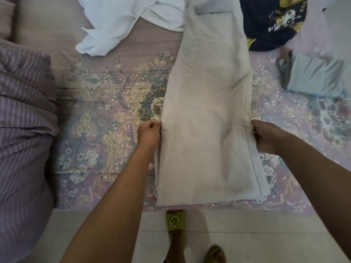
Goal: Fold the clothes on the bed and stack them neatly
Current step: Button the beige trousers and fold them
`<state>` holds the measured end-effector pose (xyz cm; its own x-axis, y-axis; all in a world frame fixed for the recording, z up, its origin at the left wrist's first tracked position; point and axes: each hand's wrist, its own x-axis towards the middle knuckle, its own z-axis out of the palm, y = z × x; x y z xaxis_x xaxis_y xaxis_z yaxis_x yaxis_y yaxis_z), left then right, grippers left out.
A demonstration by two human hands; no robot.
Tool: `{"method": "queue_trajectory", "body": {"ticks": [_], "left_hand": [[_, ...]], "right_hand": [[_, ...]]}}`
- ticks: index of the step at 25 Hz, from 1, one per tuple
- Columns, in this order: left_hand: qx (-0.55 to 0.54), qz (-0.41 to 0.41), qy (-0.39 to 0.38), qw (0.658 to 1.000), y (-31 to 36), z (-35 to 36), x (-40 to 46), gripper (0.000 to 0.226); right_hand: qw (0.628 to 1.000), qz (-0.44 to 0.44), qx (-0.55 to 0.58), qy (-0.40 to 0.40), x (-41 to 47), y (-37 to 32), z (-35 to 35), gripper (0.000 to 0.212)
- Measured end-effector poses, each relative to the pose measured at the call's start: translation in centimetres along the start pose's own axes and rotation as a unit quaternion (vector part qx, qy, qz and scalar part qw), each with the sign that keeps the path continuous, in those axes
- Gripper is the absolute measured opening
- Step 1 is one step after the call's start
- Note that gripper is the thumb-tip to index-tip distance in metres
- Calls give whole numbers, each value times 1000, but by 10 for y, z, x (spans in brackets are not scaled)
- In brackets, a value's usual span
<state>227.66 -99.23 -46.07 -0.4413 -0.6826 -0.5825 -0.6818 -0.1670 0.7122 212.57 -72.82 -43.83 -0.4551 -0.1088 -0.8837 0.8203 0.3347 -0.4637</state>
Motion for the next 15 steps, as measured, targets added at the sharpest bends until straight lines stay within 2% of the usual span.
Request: {"method": "queue_trajectory", "body": {"ticks": [2, 4, 7, 10, 13, 15], "left_hand": [[-3, -14, 3, 1000, -1, -1, 3, 16], [1, -26, -14, 1000, -3, -6, 6, 23], [30, -7, -56, 998, -5, -12, 11, 30], [40, 12, -68, 997, -2, -13, 15, 27], [57, 17, -88, 994, -1, -12, 18, 23], [65, 35, -86, 994, 2, -10, 19, 19]], "right_hand": [[998, 16, -57, 10, 3, 3, 3, 31], [992, 11, -124, -5, 3, 3, 5, 32], [976, -60, -210, -21, 6, 0, 8, 37], [945, -99, -311, 15, 14, 0, 7, 34], [964, -59, -254, -48, 7, 0, 7, 31], [968, -131, -211, -34, 8, 1, 5, 38]]}}
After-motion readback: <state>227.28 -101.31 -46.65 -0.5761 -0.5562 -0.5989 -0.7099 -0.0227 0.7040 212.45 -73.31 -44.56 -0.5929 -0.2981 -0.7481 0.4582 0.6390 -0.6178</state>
